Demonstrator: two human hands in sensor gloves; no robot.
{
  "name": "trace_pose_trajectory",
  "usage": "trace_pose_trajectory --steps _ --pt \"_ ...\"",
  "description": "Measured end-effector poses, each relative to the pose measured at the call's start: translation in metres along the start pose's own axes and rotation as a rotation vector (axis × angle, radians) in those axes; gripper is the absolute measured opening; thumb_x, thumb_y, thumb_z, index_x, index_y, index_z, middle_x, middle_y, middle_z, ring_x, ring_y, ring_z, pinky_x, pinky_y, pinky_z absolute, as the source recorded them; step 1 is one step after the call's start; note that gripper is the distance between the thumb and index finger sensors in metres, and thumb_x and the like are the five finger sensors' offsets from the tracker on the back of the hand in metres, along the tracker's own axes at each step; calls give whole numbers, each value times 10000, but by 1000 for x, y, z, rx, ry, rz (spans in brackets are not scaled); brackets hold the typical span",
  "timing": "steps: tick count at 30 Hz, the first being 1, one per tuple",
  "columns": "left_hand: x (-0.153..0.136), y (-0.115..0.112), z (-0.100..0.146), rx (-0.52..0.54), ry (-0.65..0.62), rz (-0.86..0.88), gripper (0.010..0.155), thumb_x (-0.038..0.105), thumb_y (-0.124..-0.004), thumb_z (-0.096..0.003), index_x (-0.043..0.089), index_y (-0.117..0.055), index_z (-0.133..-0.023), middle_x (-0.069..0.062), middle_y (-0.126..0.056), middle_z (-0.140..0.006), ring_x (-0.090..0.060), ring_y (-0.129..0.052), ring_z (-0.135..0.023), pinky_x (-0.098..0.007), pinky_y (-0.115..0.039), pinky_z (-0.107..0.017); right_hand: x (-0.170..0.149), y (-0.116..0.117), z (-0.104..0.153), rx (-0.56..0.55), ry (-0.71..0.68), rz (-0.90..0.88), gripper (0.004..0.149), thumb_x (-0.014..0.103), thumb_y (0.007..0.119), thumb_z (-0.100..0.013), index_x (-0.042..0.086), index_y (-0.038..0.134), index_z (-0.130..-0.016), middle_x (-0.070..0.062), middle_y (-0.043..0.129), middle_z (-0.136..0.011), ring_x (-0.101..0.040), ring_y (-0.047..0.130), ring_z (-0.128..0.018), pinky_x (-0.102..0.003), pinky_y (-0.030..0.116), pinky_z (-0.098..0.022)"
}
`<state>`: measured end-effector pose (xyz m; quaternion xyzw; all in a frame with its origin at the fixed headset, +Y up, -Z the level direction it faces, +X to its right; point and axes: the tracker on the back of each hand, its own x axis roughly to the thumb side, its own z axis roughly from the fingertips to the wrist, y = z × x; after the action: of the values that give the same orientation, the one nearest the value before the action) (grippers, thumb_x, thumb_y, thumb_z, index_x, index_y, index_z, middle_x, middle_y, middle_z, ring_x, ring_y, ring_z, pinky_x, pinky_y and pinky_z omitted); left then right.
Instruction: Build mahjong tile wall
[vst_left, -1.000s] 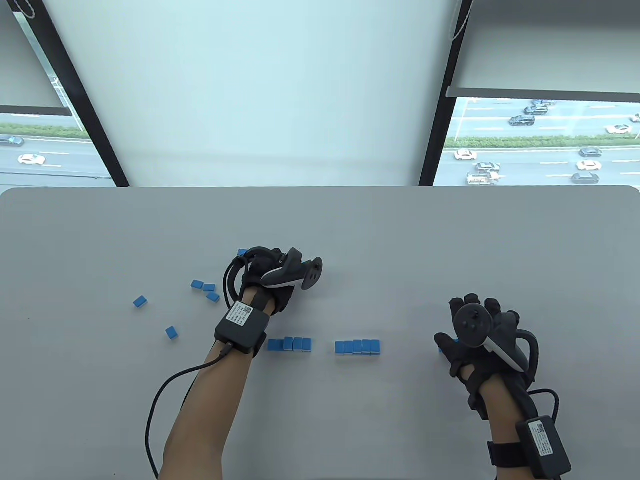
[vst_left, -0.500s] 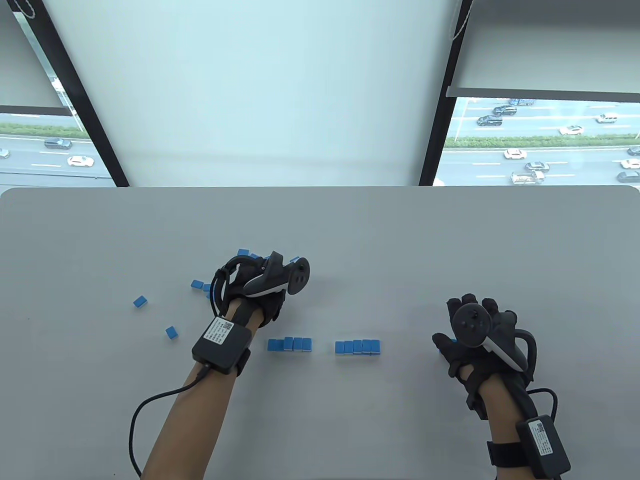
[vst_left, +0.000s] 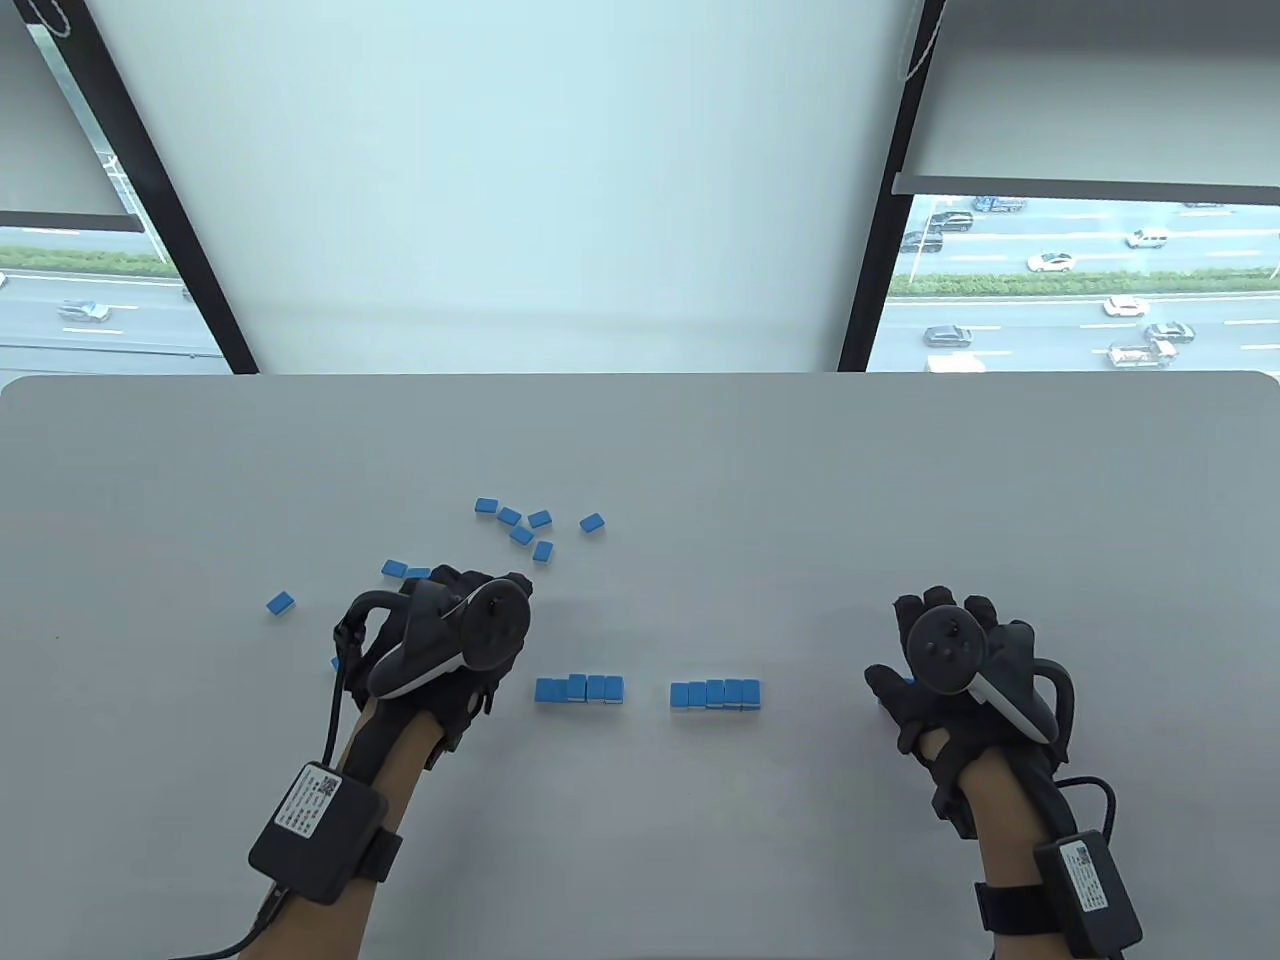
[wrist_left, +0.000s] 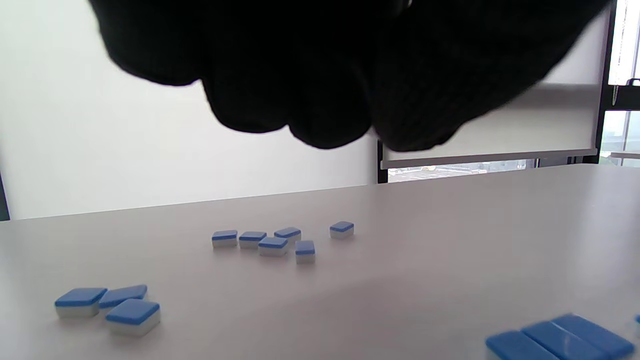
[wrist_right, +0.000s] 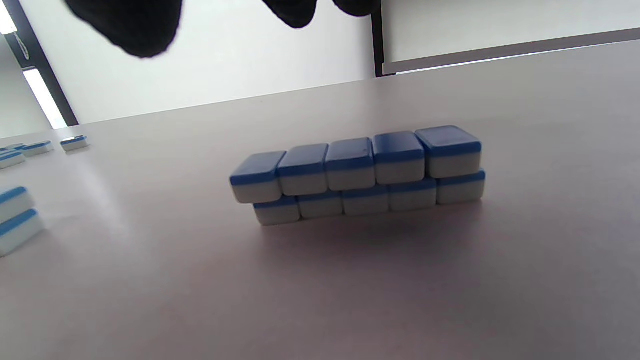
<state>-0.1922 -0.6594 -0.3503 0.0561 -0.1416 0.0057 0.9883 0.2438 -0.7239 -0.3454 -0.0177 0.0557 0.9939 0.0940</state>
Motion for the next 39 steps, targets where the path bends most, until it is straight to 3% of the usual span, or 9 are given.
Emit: trace_pose_trajectory --steps 6,8,19,39 --pt "1 -25 20 43 -3 56 598 423 -940 -356 211 -817 -902 14 -970 -769 -235 -945 -669 -542 -785 -570 0 0 0 -3 2 8 805 603 674 -418 226 371 -1061 -78 267 -1120 -473 211 -970 -671 151 -603" --pt "2 -34 21 -13 -5 99 594 417 -935 -367 209 -807 -909 8 -961 -776 -242 -933 -679 -548 -772 -579 0 2 -1 6 5 7 805 603 674 -418 224 372 -1061 -79 268 -1120 -473 211 -970 -672 151 -603" --pt "26 -68 13 -84 -54 7 586 420 -911 -380 232 -797 -923 21 -936 -796 -238 -907 -707 -547 -749 -598 -2 6 -3 24 25 21 805 602 674 -419 225 370 -1061 -79 266 -1120 -473 209 -970 -671 150 -603" --pt "32 -80 6 -103 -63 -37 570 436 -910 -381 263 -826 -917 32 -915 -810 -242 -879 -732 -558 -721 -620 0 6 -3 26 22 27 806 601 676 -418 225 370 -1062 -79 266 -1120 -473 209 -970 -671 150 -603"
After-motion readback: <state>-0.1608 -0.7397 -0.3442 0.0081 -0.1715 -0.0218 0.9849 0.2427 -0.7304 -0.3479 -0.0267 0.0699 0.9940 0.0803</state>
